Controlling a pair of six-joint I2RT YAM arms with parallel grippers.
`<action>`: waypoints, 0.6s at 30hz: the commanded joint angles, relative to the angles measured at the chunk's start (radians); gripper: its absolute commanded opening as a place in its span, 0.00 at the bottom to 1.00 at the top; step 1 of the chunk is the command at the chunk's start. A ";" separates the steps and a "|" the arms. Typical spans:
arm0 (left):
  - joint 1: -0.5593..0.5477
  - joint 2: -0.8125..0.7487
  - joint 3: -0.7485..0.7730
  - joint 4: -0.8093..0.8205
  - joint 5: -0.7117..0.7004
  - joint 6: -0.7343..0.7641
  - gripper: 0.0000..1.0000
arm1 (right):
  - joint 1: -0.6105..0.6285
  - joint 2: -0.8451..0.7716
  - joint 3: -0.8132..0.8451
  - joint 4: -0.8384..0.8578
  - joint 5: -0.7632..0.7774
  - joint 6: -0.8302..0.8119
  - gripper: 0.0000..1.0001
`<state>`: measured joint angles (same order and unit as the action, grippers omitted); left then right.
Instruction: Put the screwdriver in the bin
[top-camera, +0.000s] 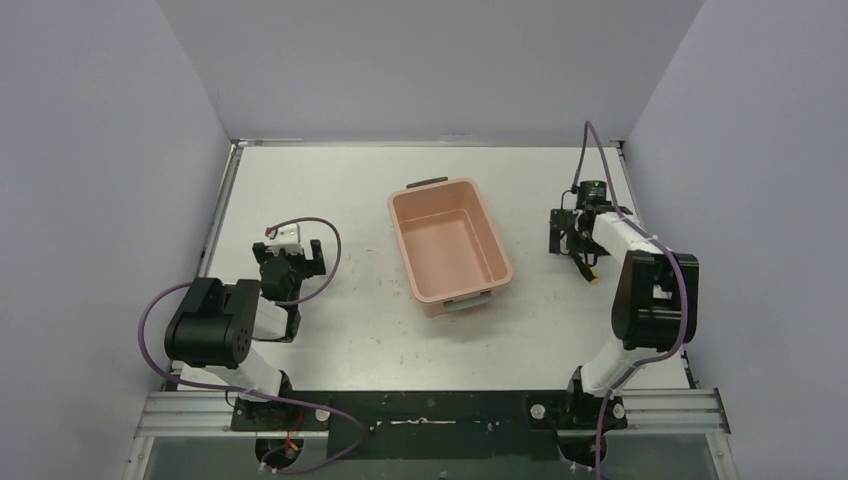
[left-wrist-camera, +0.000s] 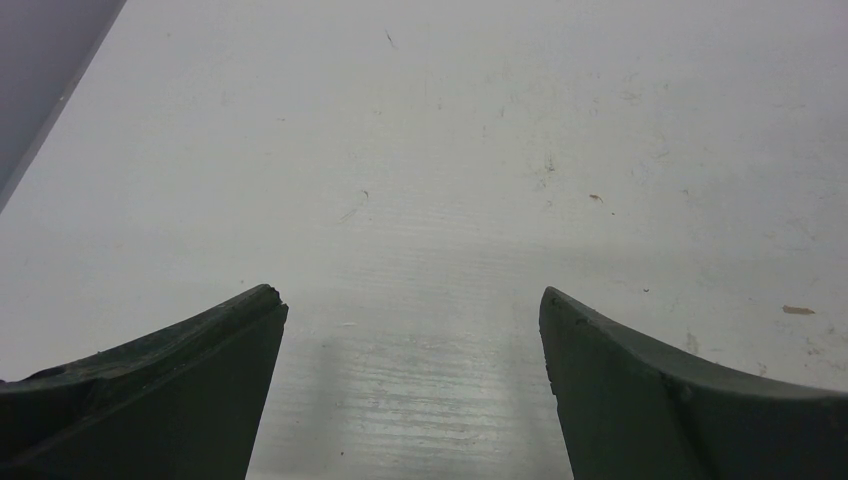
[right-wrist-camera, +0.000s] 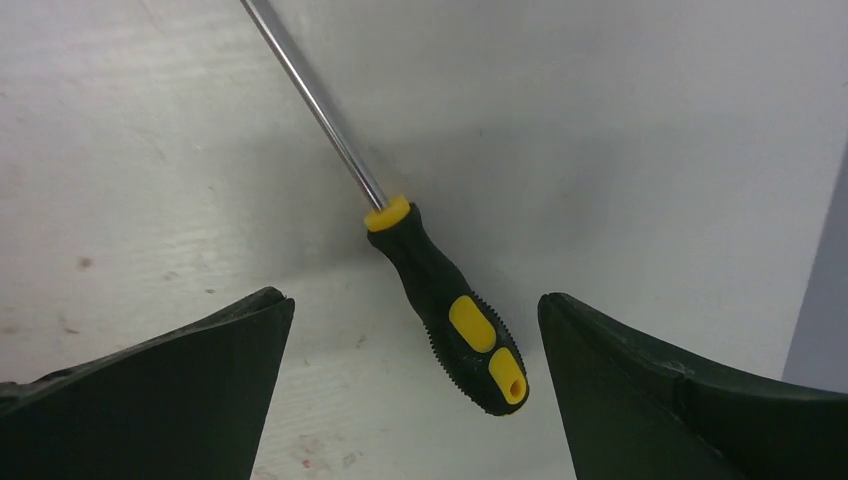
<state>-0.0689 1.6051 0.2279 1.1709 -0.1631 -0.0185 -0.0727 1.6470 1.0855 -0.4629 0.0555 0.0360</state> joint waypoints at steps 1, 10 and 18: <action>0.006 0.007 0.027 0.039 0.008 -0.011 0.97 | -0.008 0.066 0.049 -0.109 0.097 -0.060 1.00; 0.006 0.007 0.027 0.038 0.008 -0.011 0.97 | -0.019 0.209 0.024 -0.060 0.049 -0.068 0.72; 0.006 0.007 0.028 0.038 0.008 -0.010 0.97 | -0.014 0.082 0.061 -0.105 0.008 -0.054 0.00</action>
<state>-0.0689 1.6051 0.2295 1.1709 -0.1631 -0.0185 -0.0849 1.8038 1.1271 -0.5064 0.0723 -0.0254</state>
